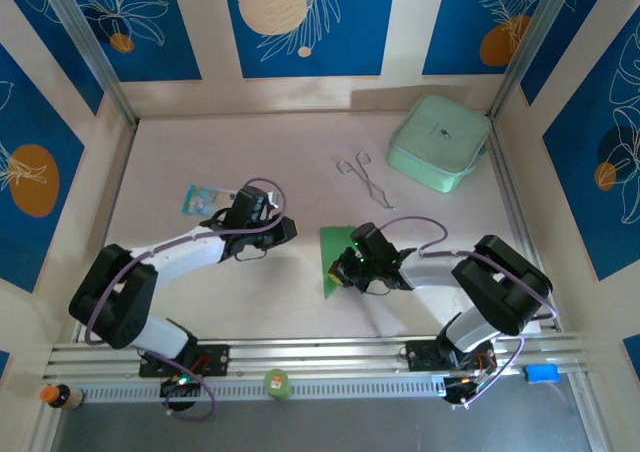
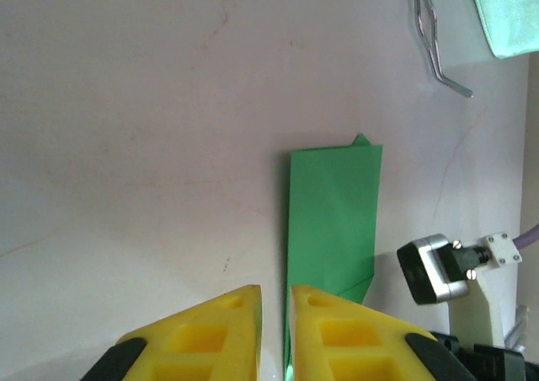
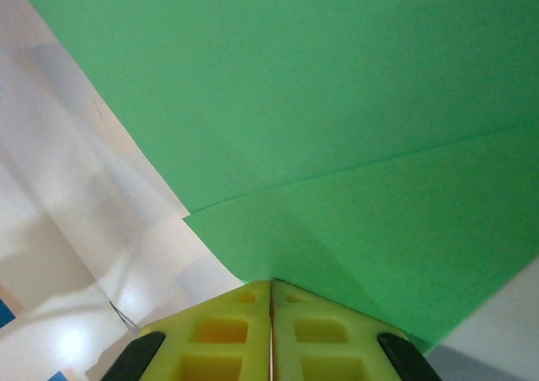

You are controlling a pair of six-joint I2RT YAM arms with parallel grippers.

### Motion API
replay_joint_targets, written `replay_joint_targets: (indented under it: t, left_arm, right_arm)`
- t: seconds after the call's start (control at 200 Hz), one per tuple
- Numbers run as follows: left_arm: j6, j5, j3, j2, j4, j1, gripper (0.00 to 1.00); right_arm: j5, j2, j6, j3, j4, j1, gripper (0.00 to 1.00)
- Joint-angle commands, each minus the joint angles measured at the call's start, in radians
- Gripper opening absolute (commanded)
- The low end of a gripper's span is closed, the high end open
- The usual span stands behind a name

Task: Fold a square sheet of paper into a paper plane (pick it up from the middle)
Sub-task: Rotate the paper at the center of the table, then fold the wing for the fifth time at the center of the table.

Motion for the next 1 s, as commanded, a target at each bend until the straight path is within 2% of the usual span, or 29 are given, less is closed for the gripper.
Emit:
replay_joint_targets:
  t: [0.0, 0.21, 0.38, 0.45, 0.495, 0.675, 0.995]
  left_arm:
    - [-0.014, 0.098, 0.042, 0.046, 0.049, 0.003, 0.15]
    - [-0.01, 0.203, 0.113, 0.15, 0.096, -0.043, 0.14]
    - [-0.002, 0.24, 0.182, 0.253, 0.094, -0.08, 0.12]
    - [-0.009, 0.255, 0.207, 0.295, 0.097, -0.089, 0.12]
    - [-0.011, 0.259, 0.22, 0.318, 0.098, -0.096, 0.12]
    - [-0.021, 0.253, 0.236, 0.384, 0.103, -0.102, 0.11]
    - [-0.011, 0.232, 0.17, 0.453, 0.11, -0.101, 0.09]
  right_arm:
    - [0.048, -0.061, 0.015, 0.014, -0.039, 0.025, 0.12]
    - [0.125, -0.233, -0.176, 0.024, -0.252, -0.03, 0.15]
    - [-0.003, -0.347, -0.321, -0.06, -0.261, -0.182, 0.18]
    - [-0.059, -0.376, -0.359, -0.091, -0.245, -0.231, 0.26]
    - [-0.088, -0.386, -0.377, -0.103, -0.241, -0.257, 0.27]
    - [-0.177, -0.353, -0.433, -0.097, -0.236, -0.311, 0.3]
    - [-0.25, -0.194, -0.477, -0.025, -0.243, -0.319, 0.33]
